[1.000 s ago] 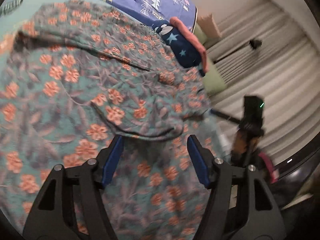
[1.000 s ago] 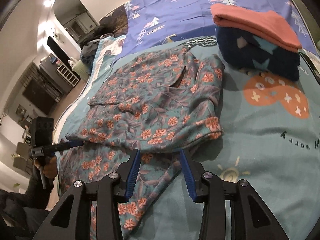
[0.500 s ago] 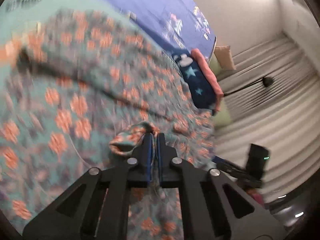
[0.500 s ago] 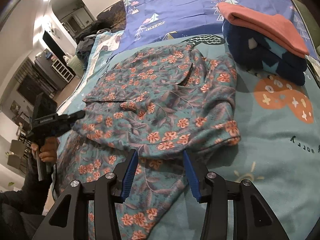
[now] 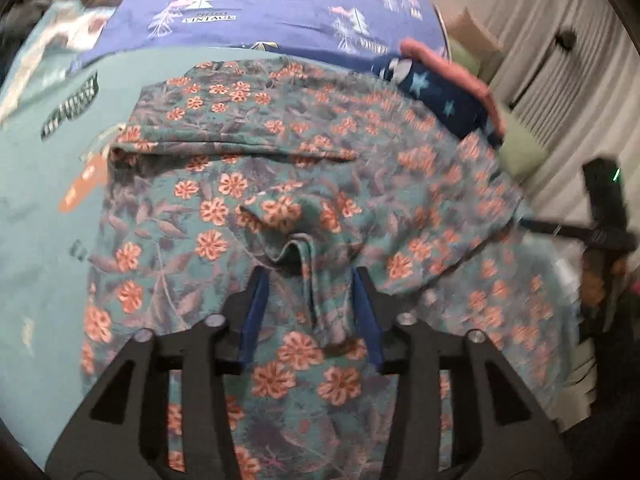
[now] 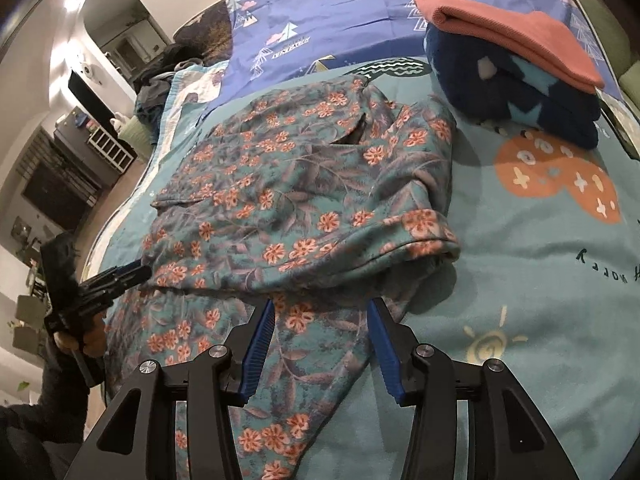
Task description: Fold small clothes
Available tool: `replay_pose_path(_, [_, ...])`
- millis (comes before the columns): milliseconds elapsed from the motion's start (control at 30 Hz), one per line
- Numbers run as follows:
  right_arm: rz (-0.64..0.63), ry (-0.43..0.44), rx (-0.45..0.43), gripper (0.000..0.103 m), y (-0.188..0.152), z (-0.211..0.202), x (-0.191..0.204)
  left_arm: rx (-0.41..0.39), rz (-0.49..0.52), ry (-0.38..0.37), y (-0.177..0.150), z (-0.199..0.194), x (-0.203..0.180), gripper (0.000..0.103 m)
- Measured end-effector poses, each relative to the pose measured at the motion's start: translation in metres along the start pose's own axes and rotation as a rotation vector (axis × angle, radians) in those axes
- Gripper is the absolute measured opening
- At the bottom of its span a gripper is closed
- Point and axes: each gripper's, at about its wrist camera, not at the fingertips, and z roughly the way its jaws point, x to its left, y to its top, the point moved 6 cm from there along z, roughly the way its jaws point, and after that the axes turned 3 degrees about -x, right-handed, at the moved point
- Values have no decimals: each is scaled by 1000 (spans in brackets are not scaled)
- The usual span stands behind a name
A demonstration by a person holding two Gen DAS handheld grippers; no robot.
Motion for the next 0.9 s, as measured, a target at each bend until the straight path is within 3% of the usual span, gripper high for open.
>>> replay_pose_path(67, [-12, -2, -4, 49, -1, -2, 3, -13, -60, -30, 5, -3, 6, 68])
replay_pose_path(233, [-19, 13, -5, 50, 2, 0, 11, -3, -158, -109, 14, 14, 14, 68])
replay_pose_path(267, [-30, 13, -5, 50, 5, 1, 15, -4, -170, -118, 12, 13, 11, 56])
replay_pose_path(300, [-42, 13, -8, 50, 9, 2, 20, -2, -171, -123, 13, 13, 10, 31])
replay_pose_path(333, [-56, 15, -11, 50, 14, 3, 25, 0, -164, -122, 10, 12, 7, 18])
replay_pose_path(367, [-74, 21, -15, 50, 20, 4, 32, -12, -146, -111, 9, 9, 4, 13])
replay_pose_path(567, [-178, 69, 5, 50, 41, 25, 76, -179, -24, 65, 13, -29, 0, 15])
replay_pose_path(667, [-201, 84, 28, 50, 36, 36, 87, -149, -57, 102, 7, -26, 19, 25])
replay_pose_path(733, [-199, 78, 44, 50, 31, 41, 87, -119, -90, 117, 3, -21, 32, 27])
replay_pose_path(833, [-167, 58, 64, 50, 24, 47, 77, -73, -133, 75, -2, -13, 45, 31])
replay_pose_path(900, [-125, 37, 65, 50, 23, 47, 63, -55, -144, 44, -1, -6, 44, 44])
